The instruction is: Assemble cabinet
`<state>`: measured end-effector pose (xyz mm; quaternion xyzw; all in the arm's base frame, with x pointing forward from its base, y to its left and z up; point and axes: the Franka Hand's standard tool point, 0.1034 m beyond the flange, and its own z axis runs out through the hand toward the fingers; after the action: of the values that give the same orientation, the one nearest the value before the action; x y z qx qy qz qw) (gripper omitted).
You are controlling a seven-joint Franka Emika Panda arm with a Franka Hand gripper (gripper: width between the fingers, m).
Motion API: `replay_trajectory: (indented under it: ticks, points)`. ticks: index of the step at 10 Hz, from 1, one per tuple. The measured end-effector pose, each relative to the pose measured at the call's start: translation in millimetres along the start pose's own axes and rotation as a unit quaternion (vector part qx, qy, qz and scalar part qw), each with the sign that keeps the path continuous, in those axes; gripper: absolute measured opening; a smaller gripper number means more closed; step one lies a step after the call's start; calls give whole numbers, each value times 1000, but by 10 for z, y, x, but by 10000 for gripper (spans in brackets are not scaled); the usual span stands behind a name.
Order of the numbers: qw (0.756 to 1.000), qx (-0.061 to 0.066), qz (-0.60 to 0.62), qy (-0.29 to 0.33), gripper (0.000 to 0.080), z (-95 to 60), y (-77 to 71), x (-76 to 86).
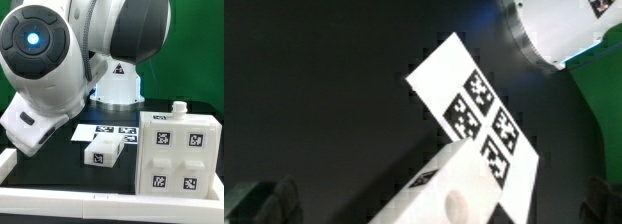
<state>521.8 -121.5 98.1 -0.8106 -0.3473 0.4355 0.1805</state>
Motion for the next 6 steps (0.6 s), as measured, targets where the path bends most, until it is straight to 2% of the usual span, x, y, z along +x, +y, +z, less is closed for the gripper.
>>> replay_trajectory:
  ticks: [1,2,3,4,6]
  points:
    - [996,5,88,5,797,30,-49,-81]
    - [986,40,162,-18,797,102,-142,-171]
    - [981,60,183,-28,797,83,-110,-203]
    - [982,51,179,-22,797,55,-50,-176]
    - [982,52,178,-23,797,64,-55,-175]
